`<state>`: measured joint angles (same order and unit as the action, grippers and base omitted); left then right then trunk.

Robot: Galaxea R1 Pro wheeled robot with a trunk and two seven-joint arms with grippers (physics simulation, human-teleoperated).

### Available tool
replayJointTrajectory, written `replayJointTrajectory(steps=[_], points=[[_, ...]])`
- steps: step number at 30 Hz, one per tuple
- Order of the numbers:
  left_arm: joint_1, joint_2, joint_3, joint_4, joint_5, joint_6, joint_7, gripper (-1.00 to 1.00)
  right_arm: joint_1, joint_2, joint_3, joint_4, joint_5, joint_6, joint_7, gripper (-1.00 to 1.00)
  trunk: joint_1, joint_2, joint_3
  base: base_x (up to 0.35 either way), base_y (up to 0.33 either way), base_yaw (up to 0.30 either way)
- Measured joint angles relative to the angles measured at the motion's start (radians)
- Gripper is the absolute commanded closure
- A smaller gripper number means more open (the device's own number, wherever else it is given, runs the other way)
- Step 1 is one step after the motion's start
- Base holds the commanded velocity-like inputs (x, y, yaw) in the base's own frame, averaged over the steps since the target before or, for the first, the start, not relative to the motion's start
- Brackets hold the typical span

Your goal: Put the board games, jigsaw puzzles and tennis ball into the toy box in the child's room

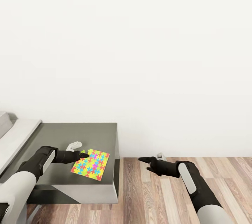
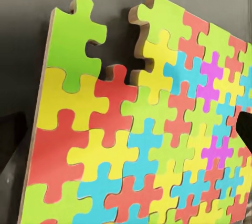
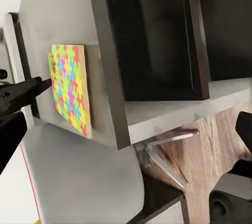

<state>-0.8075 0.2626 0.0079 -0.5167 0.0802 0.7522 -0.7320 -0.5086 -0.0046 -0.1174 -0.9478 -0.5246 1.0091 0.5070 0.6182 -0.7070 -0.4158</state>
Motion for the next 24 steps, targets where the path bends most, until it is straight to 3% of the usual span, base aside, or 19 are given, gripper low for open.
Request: replayJointTrajectory(steps=[5, 9, 12, 24], points=[[0.000, 0.000, 0.000, 0.002, -0.001, 0.000, -0.005, -1.00, 0.000, 0.013, 0.002, 0.000, 0.001, 0.000, 0.001, -1.00, 0.000, 0.000, 0.000, -0.001, -0.066, 0.000], [0.001, 0.000, -0.002, 0.005, -0.008, 0.002, -0.077, -1.00, 0.000, 0.017, 0.003, 0.000, 0.001, -0.001, 0.001, -1.00, 0.000, 0.000, 0.000, 0.000, -0.081, 0.000], [0.001, 0.000, -0.002, 0.005, -0.010, 0.001, -0.097, -1.00, 0.000, 0.018, 0.003, -0.001, 0.000, -0.003, 0.002, -1.00, 0.000, 0.000, 0.000, 0.000, -0.017, 0.000], [0.001, 0.000, -0.002, 0.005, -0.012, -0.001, -0.105, -1.00, 0.000, 0.025, 0.000, -0.005, 0.000, -0.002, -0.002, -1.00, 0.000, 0.000, 0.000, 0.000, -0.002, 0.000]])
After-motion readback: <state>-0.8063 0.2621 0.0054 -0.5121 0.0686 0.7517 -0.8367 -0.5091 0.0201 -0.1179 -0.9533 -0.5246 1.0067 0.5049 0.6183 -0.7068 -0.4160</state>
